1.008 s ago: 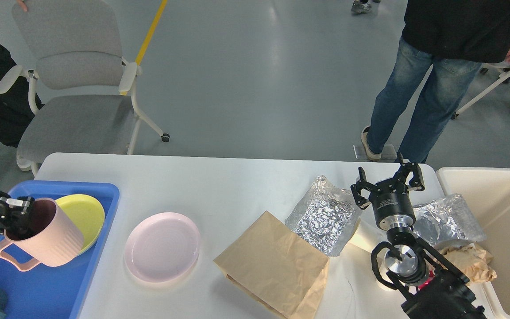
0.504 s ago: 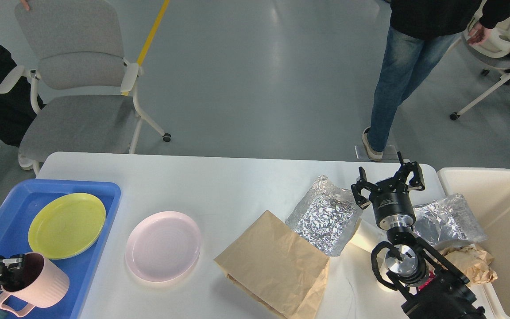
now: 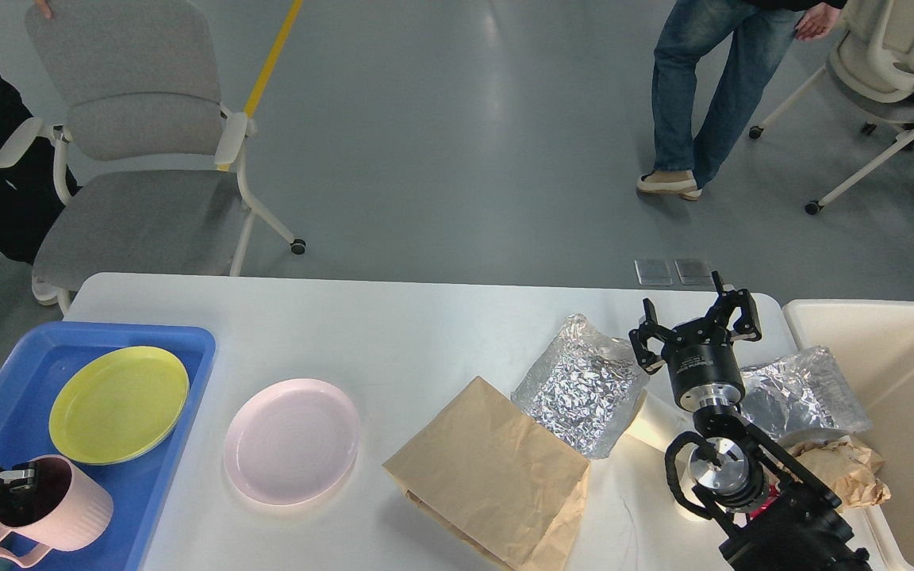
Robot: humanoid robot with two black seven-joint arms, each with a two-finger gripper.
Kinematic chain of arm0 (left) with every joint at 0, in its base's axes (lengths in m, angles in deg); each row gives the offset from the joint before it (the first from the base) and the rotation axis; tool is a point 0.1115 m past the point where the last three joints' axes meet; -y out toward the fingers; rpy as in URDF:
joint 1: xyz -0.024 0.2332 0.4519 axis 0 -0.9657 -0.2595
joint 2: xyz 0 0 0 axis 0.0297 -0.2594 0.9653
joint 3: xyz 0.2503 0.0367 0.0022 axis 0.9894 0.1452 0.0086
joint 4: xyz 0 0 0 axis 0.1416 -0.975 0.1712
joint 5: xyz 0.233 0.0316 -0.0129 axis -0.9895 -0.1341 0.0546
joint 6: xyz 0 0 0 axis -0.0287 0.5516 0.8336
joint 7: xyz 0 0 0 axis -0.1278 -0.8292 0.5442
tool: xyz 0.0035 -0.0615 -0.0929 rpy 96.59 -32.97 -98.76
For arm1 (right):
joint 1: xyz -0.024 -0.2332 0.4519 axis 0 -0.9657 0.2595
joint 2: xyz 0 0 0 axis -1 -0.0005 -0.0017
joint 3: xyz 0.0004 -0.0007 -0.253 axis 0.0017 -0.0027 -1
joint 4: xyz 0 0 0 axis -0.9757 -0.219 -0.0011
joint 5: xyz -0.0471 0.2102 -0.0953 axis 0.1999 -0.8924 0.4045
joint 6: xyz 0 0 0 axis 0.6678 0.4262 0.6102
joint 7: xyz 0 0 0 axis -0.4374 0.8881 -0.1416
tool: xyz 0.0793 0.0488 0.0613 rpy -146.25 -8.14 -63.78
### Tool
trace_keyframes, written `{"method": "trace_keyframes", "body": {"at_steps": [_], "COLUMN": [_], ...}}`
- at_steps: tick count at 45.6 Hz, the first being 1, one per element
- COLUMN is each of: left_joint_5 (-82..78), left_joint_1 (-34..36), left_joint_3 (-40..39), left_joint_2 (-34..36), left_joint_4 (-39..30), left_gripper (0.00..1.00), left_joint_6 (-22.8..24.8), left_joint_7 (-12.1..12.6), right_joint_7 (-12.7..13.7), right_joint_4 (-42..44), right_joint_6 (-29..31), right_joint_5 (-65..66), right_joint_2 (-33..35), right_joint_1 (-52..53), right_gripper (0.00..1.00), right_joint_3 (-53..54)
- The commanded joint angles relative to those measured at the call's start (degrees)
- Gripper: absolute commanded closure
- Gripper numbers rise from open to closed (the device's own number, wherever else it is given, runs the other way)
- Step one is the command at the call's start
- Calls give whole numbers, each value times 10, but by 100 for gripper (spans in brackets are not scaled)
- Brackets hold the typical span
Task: Tidy desktop
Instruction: 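Set the mug down in the tray corner and open the left gripper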
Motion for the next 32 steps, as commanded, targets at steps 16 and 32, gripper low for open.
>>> {"method": "trace_keyframes", "body": {"at_steps": [16, 32], "left_joint_5": [40, 63], "left_joint_1": [-2, 34], "left_joint_3": [2, 49], "left_joint_2": [-1, 13], "left_joint_4": [-7, -34], "left_gripper": [13, 4], "left_joint_6": [-4, 42], "left_joint_7": [0, 3], "right_joint_7": [0, 0], "right_joint_4": [0, 0], "right_joint_6": [0, 0], "right_joint_5": [0, 0], "right_joint_2": [0, 0], "right_joint_1": [0, 0], "right_gripper": [0, 0], "right_joint_3": [0, 0]}}
